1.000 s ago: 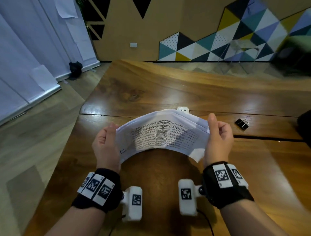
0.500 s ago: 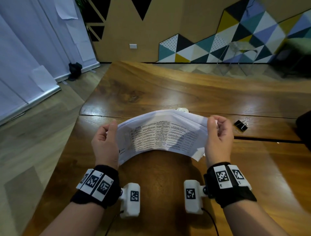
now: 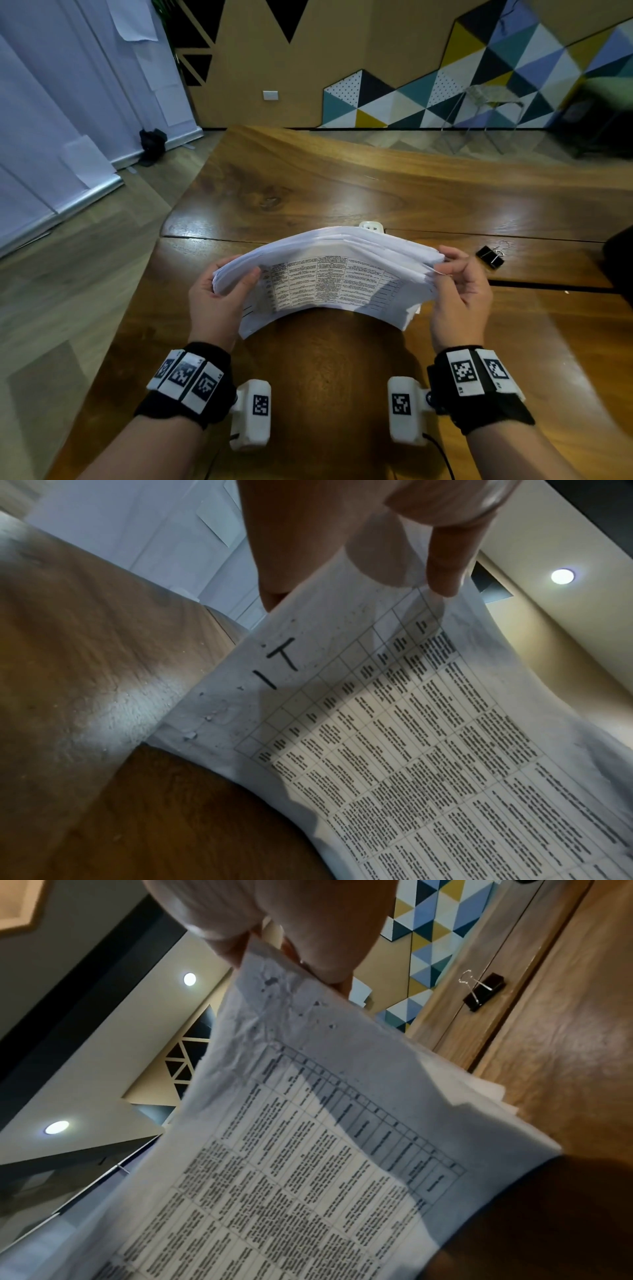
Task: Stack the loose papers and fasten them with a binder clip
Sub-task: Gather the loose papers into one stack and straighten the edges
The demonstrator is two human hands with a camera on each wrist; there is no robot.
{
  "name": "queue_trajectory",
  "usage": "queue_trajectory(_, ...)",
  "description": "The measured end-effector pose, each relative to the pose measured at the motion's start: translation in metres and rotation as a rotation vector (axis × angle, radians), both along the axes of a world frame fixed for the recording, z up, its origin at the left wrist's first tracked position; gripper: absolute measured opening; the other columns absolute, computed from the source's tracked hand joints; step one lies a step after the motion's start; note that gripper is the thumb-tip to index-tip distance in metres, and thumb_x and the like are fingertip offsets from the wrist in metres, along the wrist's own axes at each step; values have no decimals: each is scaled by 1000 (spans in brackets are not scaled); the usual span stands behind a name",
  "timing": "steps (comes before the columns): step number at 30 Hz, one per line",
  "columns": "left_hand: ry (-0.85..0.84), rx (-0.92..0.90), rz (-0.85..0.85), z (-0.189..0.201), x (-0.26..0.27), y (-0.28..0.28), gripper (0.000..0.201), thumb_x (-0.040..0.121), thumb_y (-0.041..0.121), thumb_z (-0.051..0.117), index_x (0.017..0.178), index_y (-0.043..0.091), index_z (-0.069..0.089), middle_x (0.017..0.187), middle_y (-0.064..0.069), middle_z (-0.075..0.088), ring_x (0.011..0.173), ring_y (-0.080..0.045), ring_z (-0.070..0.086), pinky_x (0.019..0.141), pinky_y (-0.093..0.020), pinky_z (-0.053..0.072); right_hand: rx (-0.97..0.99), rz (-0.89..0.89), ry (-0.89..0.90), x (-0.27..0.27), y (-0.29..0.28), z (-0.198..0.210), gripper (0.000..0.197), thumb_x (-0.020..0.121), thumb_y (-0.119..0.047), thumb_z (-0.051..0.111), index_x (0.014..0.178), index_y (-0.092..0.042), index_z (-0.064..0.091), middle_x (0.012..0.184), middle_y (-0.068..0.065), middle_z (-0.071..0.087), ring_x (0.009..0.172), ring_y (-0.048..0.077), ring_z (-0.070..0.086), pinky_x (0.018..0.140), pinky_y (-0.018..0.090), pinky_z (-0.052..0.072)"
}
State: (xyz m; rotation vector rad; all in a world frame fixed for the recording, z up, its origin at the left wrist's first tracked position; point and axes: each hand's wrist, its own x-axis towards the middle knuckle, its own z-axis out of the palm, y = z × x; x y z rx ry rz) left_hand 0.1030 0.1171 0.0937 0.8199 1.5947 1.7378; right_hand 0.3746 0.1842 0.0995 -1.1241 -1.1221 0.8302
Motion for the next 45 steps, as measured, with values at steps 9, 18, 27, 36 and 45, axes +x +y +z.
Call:
queue_trajectory(9, 18, -31, -16, -3, -3, 1, 24, 85, 13, 68, 72, 32, 73, 76, 5, 71, 84, -20, 63, 75, -36, 53, -4, 210, -188, 4, -8, -10, 20, 78, -44, 58, 96, -50, 54, 127, -23, 49, 130, 21, 44, 104, 53, 41)
queue_trajectory(18, -94, -13, -24, 0, -10, 2, 30, 88, 14, 64, 68, 33, 74, 83, 1, 70, 92, -25, 61, 88, -50, 49, -135, 118, -274, 8, -4, -6, 36, 89, -10, 59, 89, -40, 39, 102, 3, 59, 98, 25, 63, 72, 35, 57)
queue_trajectory(27, -44, -95, -291, -24, -26, -3, 39, 56, 26, 83, 94, 22, 74, 90, -4, 75, 83, -16, 70, 70, -32, 56, -380, 255, -99, 11, 6, -21, 55, 76, 19, 55, 109, -24, 55, 104, 2, 62, 102, 22, 60, 90, 41, 52)
queue_trajectory(36, -94, -109, -374, -23, -48, -6, 71, 44, 40, 92, 107, 15, 69, 112, -22, 68, 102, -35, 65, 86, -50, 53, -386, 400, -107, 26, 13, -12, 51, 70, 17, 63, 101, -24, 59, 100, -3, 69, 100, 18, 65, 82, 32, 54)
queue_trajectory(45, -128, -109, -398, -22, -56, -9, 73, 56, 37, 88, 120, 12, 64, 120, -23, 66, 114, -41, 60, 96, -58, 46, -287, 396, 19, 19, 16, -7, 54, 71, 16, 67, 104, -28, 64, 100, -7, 75, 101, 10, 68, 80, 21, 55)
